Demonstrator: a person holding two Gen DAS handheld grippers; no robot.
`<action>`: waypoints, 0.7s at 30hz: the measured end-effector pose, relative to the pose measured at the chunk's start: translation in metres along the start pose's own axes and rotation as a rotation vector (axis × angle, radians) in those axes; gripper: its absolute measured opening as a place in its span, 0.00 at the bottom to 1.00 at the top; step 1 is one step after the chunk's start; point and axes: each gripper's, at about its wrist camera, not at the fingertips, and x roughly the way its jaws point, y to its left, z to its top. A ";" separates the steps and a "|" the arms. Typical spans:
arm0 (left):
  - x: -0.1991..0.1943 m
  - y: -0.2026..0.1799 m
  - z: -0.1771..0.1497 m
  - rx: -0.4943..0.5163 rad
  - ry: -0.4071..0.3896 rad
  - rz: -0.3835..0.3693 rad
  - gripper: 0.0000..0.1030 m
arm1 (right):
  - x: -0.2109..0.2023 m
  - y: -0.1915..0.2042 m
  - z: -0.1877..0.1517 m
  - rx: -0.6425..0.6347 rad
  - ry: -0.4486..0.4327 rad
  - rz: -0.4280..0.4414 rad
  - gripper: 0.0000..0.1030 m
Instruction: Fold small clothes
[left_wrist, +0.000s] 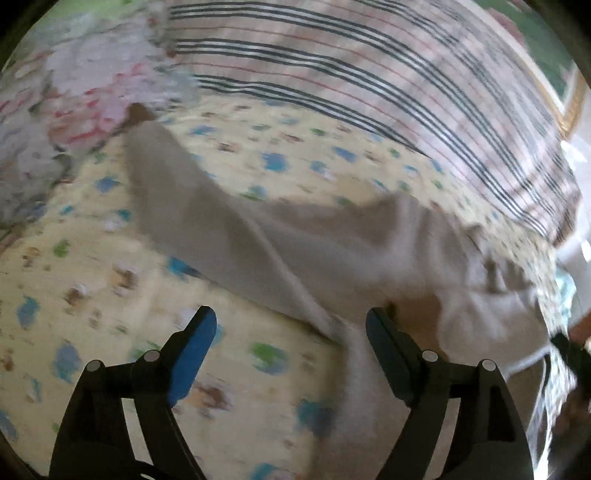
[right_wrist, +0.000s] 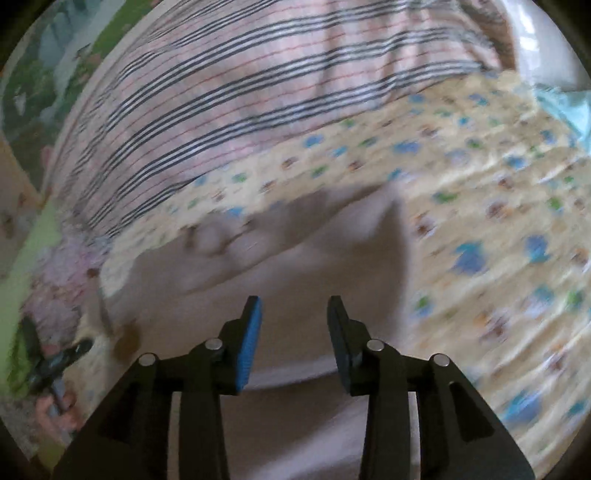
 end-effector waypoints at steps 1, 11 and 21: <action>0.000 0.007 0.006 -0.018 0.002 0.010 0.81 | 0.002 0.009 -0.008 -0.014 0.014 0.016 0.37; 0.021 0.047 0.061 -0.110 0.019 0.118 0.83 | 0.021 0.046 -0.055 -0.035 0.125 0.113 0.37; 0.078 0.084 0.120 -0.177 0.086 0.249 0.83 | 0.011 0.063 -0.073 -0.066 0.153 0.144 0.37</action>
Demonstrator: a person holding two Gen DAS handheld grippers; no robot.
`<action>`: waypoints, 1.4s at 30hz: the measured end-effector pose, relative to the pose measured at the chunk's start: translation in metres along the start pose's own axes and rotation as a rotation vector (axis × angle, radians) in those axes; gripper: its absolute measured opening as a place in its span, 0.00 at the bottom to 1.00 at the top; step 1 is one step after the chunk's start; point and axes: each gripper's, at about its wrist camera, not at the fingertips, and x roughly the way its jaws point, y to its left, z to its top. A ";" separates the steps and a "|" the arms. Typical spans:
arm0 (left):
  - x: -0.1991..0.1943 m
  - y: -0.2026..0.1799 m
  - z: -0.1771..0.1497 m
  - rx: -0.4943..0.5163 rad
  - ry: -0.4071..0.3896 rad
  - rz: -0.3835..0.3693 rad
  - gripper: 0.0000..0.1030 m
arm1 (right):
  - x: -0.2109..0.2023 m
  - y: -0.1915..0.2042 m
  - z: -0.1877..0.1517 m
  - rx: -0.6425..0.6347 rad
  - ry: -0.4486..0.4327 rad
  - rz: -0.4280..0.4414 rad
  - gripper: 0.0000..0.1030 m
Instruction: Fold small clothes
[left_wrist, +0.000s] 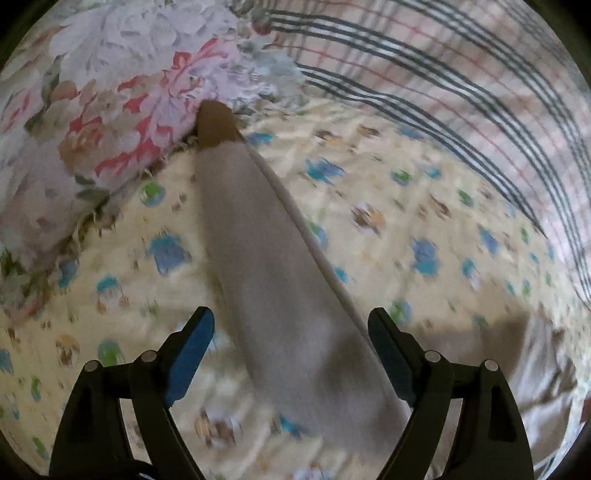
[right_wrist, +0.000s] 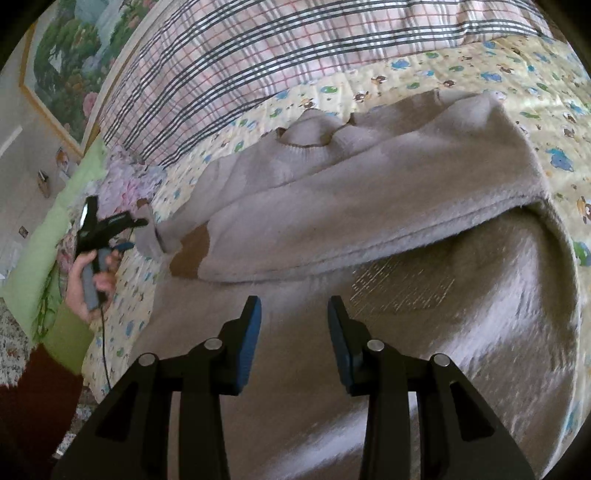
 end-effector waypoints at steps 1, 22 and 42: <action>0.005 0.001 0.006 -0.010 0.004 0.013 0.83 | -0.001 0.002 -0.001 -0.009 0.001 0.002 0.37; -0.075 -0.072 -0.017 0.193 -0.195 -0.281 0.13 | -0.014 -0.011 -0.011 0.087 -0.032 0.028 0.37; -0.119 -0.315 -0.239 0.859 -0.135 -0.497 0.20 | -0.076 -0.067 -0.032 0.264 -0.157 -0.041 0.37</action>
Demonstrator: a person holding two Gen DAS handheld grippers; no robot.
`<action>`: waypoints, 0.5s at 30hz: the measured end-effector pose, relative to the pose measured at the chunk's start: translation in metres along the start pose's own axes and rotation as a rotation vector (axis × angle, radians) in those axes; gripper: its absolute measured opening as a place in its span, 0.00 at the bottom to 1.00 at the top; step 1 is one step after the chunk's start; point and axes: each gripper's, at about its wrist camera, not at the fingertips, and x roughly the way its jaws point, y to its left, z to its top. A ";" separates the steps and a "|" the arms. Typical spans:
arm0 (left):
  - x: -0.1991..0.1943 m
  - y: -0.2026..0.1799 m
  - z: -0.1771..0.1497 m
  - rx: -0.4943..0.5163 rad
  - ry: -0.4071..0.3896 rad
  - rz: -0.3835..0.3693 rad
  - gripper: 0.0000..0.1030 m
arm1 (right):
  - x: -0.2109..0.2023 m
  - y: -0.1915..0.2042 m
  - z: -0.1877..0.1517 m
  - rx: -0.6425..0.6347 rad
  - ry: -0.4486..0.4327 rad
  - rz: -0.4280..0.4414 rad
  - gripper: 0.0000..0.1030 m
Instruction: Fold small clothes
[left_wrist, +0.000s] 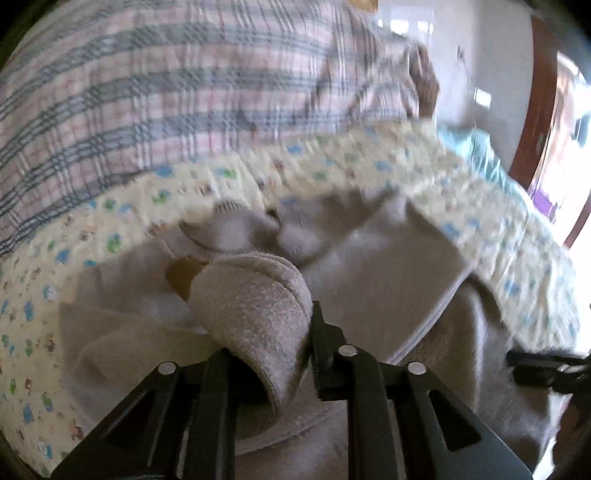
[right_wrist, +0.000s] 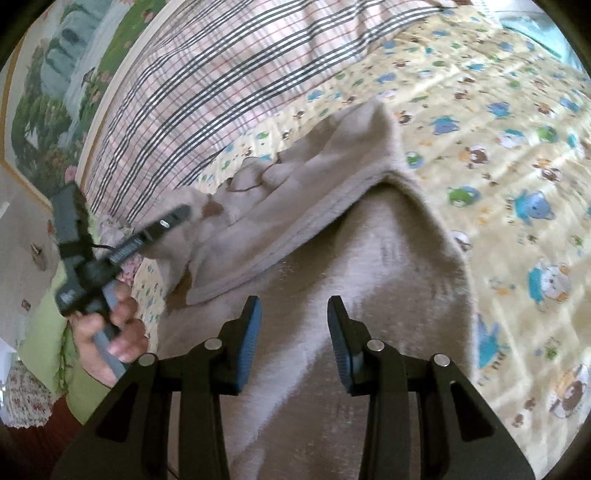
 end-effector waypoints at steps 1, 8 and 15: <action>0.007 0.000 -0.004 0.001 0.024 -0.011 0.25 | -0.001 -0.001 0.000 0.003 -0.001 -0.003 0.37; -0.016 0.010 -0.038 -0.021 0.016 -0.003 0.65 | 0.001 -0.001 0.006 -0.004 -0.001 -0.011 0.38; -0.061 0.064 -0.087 -0.139 -0.008 0.086 0.65 | 0.032 0.031 0.028 -0.090 0.023 0.016 0.38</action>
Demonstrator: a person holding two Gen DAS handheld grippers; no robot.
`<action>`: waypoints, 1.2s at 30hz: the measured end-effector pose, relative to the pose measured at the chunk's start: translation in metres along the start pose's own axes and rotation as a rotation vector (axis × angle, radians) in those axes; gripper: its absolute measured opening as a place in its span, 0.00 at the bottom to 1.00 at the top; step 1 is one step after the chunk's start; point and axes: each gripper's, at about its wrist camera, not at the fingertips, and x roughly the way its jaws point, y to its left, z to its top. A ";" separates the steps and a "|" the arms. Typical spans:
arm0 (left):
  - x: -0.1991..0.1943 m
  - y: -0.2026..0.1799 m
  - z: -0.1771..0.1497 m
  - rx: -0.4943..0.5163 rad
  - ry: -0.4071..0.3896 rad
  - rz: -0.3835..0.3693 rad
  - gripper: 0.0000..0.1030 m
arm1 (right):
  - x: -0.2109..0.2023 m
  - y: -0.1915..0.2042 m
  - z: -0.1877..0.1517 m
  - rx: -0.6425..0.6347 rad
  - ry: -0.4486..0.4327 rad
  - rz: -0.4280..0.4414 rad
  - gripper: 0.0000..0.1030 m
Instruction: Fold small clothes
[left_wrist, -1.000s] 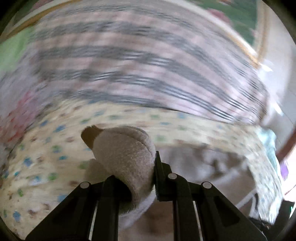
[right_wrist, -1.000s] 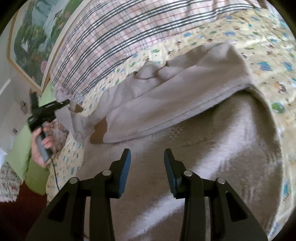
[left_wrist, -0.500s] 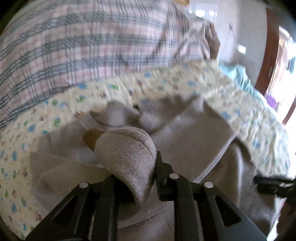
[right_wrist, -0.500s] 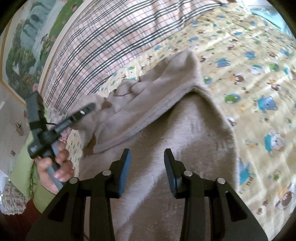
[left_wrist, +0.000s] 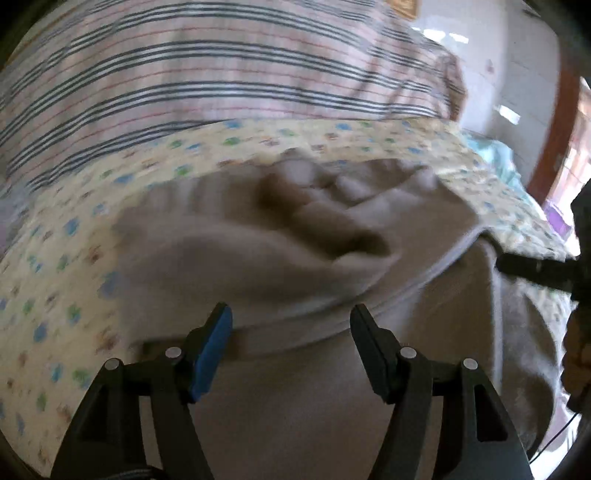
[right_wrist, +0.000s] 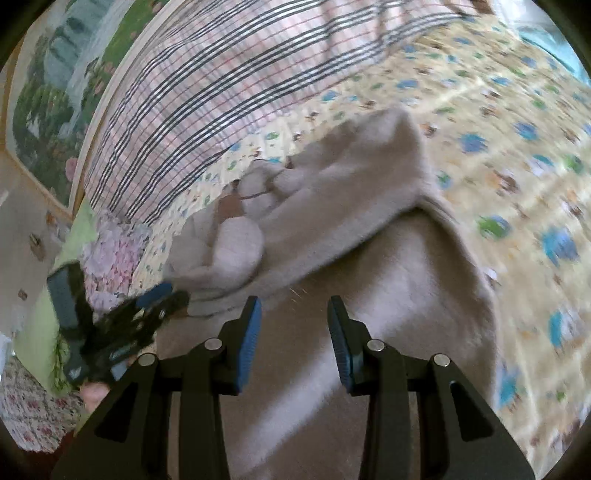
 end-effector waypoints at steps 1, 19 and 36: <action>-0.003 0.012 -0.007 -0.018 -0.002 0.031 0.65 | 0.006 0.005 0.005 -0.014 0.006 0.004 0.38; 0.048 0.111 -0.029 -0.275 0.078 0.289 0.67 | 0.197 0.092 0.107 -0.282 0.277 -0.015 0.38; 0.046 0.123 -0.035 -0.372 0.021 0.385 0.71 | 0.045 -0.040 0.060 0.185 -0.144 -0.040 0.07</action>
